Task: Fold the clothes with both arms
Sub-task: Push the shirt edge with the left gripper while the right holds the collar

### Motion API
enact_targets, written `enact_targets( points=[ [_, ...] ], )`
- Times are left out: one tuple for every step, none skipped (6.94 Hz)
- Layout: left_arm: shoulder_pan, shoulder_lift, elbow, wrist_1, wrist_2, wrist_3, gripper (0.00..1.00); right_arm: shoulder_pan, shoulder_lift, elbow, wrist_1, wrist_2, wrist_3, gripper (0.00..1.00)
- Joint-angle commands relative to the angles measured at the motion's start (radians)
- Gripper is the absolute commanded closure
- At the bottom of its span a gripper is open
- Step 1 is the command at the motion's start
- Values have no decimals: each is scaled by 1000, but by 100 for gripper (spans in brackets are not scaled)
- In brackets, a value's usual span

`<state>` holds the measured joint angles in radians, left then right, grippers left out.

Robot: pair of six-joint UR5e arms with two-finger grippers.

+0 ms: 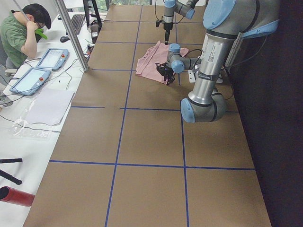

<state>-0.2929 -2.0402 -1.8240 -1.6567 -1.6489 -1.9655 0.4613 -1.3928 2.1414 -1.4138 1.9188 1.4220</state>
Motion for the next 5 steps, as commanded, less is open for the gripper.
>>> enact_targets(
  points=[
    [-6,-2,-11,0,-2,8,100,2,0,0,-1,0,0,0],
    [-38,-5,-12,0,-6,13,100,4,0,0,-1,0,0,0],
    [-105,-17,-3,0,-6,77,100,4,1,0,1,-3,3,0],
    [-186,-32,23,-3,-8,168,100,2,3,5,1,-3,9,0],
    [-262,-79,110,-20,-6,234,100,4,3,3,1,-4,9,0]
  ],
)
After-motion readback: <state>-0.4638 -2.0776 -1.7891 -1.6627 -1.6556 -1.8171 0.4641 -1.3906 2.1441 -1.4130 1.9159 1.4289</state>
